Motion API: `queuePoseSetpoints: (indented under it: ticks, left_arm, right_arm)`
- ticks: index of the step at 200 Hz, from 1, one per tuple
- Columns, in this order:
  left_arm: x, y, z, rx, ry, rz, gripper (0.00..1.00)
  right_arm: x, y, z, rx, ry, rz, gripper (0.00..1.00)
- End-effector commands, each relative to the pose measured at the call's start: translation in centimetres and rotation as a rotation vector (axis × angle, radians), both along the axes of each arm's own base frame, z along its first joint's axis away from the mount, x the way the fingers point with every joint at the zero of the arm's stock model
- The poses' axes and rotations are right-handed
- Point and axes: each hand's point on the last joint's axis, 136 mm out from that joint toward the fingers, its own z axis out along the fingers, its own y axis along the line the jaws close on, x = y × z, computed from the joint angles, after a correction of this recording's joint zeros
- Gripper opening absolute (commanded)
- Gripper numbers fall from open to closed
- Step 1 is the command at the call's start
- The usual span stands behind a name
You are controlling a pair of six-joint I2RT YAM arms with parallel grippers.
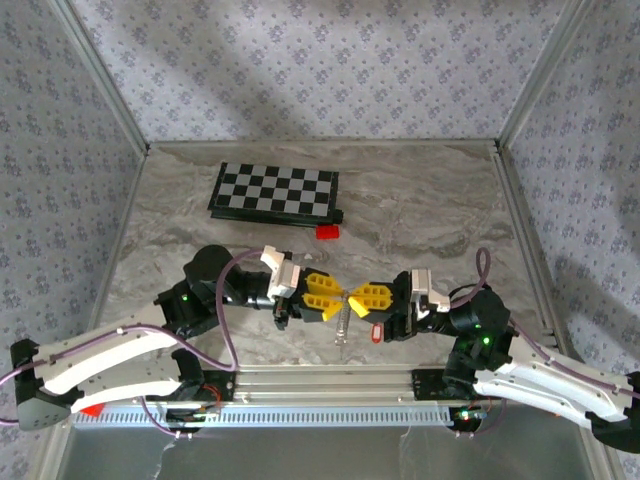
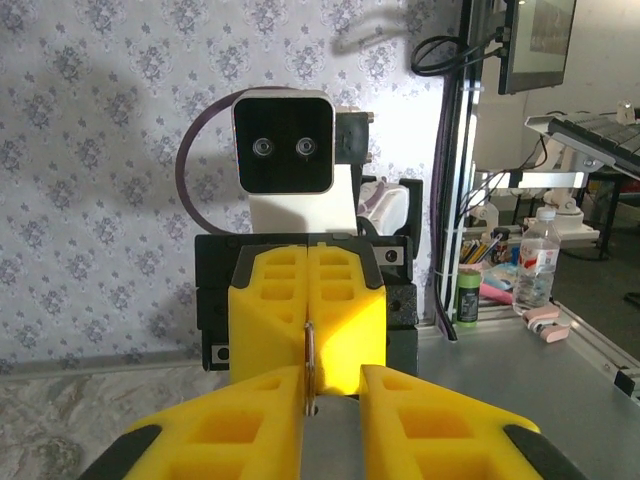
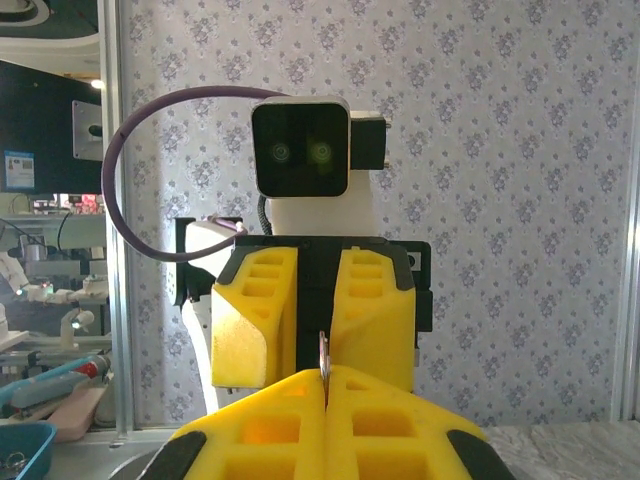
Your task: Put the keys on the keyring
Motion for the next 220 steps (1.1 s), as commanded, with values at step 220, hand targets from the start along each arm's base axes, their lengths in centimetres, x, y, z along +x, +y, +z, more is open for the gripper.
queuePoseSetpoints:
  ticks: [220]
  left_arm:
    - [0.9,0.7,1.0,-0.013,-0.078,0.094,0.0]
  right_arm:
    - [0.8,-1.3,-0.5,-0.145,-0.044,-0.142,0.28]
